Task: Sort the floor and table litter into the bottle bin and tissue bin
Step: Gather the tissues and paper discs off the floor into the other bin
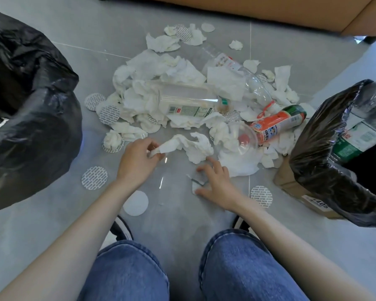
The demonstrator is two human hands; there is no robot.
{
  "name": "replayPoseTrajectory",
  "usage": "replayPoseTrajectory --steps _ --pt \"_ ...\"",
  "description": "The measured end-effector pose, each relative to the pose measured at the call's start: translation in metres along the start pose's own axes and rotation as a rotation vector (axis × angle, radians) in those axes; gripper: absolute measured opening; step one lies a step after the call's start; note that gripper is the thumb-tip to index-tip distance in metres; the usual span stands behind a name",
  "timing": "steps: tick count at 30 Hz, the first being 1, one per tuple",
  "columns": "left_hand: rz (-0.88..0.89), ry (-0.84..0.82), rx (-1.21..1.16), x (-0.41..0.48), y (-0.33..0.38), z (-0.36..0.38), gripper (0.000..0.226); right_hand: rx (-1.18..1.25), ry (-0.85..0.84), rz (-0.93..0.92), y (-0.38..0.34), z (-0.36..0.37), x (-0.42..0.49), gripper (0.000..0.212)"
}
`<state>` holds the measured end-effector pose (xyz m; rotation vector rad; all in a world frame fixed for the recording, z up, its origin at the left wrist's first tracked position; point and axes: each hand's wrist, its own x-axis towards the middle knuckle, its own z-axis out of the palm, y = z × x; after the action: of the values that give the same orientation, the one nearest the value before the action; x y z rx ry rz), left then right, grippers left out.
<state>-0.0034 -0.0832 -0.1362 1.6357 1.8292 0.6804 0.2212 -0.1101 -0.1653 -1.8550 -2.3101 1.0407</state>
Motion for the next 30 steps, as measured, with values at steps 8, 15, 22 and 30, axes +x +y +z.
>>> replayPoseTrajectory --steps 8,15,22,30 --pt "-0.057 0.039 0.037 -0.014 -0.030 -0.031 0.012 -0.067 0.057 -0.161 0.004 0.007 0.012 0.013" --pt "-0.176 0.054 0.061 -0.024 -0.056 -0.038 0.014 0.182 0.267 -0.216 -0.029 -0.016 0.024 0.010" --pt "-0.315 -0.014 0.232 -0.032 -0.067 -0.044 0.028 0.004 0.207 -0.031 -0.049 -0.024 0.071 0.015" --pt "-0.406 -0.043 0.286 -0.048 -0.085 -0.040 0.018 0.116 0.250 0.084 -0.038 0.003 0.061 0.012"
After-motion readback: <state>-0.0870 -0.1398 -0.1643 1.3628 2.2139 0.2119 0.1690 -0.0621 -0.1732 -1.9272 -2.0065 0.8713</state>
